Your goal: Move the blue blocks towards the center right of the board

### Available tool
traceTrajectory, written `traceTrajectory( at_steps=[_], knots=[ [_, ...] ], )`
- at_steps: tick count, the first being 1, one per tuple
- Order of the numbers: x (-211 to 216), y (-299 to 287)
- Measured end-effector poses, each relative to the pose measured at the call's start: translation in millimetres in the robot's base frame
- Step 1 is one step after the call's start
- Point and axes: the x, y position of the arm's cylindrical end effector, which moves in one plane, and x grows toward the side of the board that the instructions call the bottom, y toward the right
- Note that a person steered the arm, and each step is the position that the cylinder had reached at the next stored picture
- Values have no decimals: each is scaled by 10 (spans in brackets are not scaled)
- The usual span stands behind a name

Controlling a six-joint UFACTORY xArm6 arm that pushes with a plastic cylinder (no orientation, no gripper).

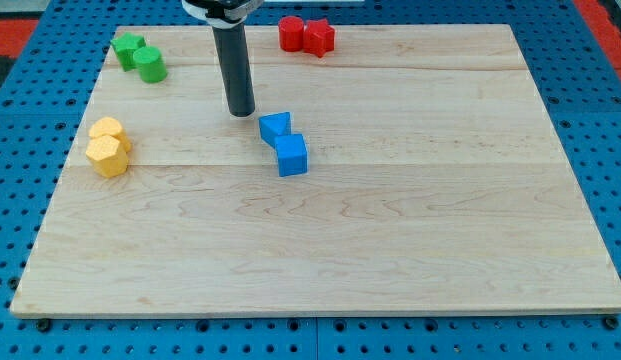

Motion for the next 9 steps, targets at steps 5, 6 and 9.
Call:
traceTrajectory(
  at_steps=[5, 6, 9],
  knots=[
    [2, -16],
    [2, -21],
    [2, -85]
  ],
)
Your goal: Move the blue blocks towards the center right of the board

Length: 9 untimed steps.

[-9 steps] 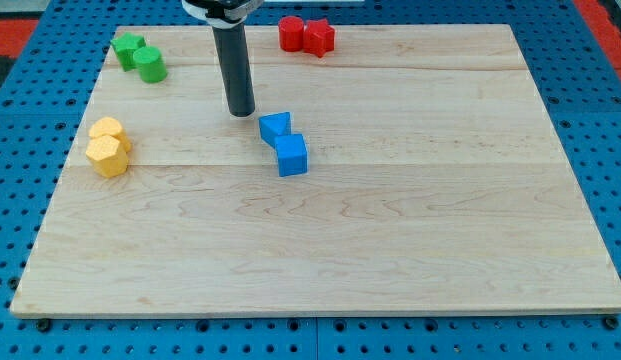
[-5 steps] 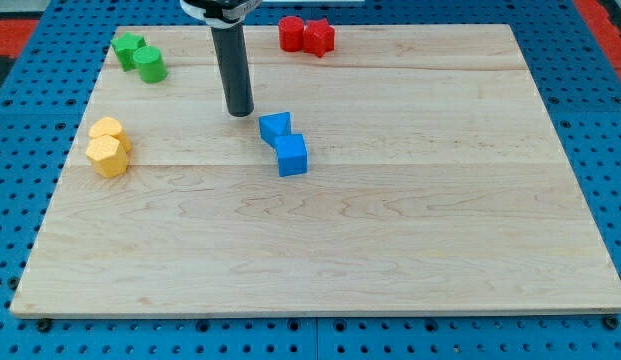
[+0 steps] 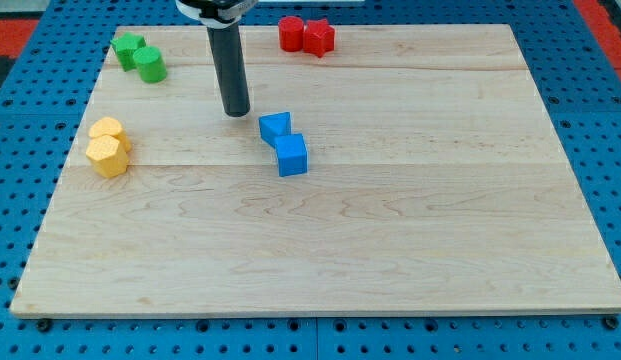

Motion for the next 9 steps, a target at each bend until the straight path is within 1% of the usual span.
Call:
traceTrajectory(
  at_steps=[1, 2, 3, 4, 5, 6, 7, 9],
  knots=[
    [0, -30],
    [53, -405],
    [430, -7],
    [612, 369],
    [470, 318],
    [419, 1],
    [233, 835],
    [157, 2111]
  ],
)
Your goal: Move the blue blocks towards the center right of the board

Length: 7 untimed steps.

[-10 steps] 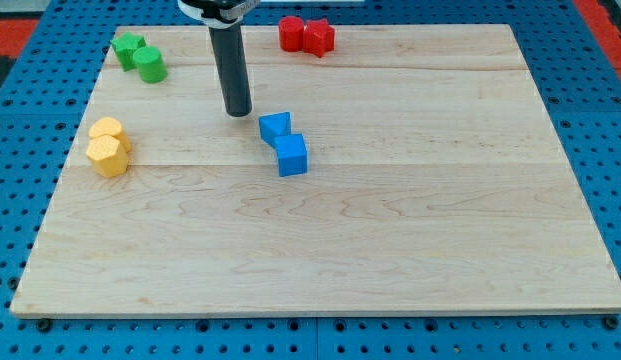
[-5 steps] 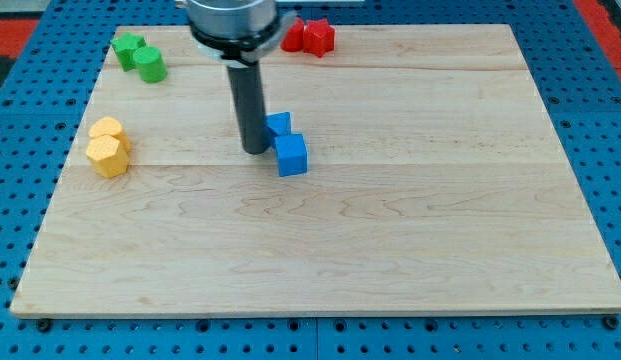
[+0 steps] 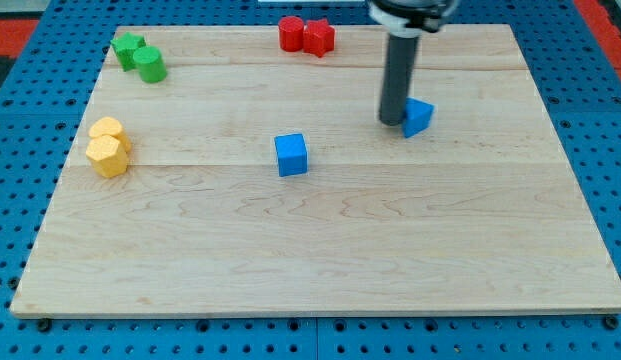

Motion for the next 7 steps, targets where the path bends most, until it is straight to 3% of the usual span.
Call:
traceTrajectory(
  at_steps=[1, 3, 4, 5, 6, 7],
  knots=[
    [96, -260],
    [3, -1897],
    [628, -2342],
    [877, -1798],
    [559, -1178],
    [425, -964]
  ],
)
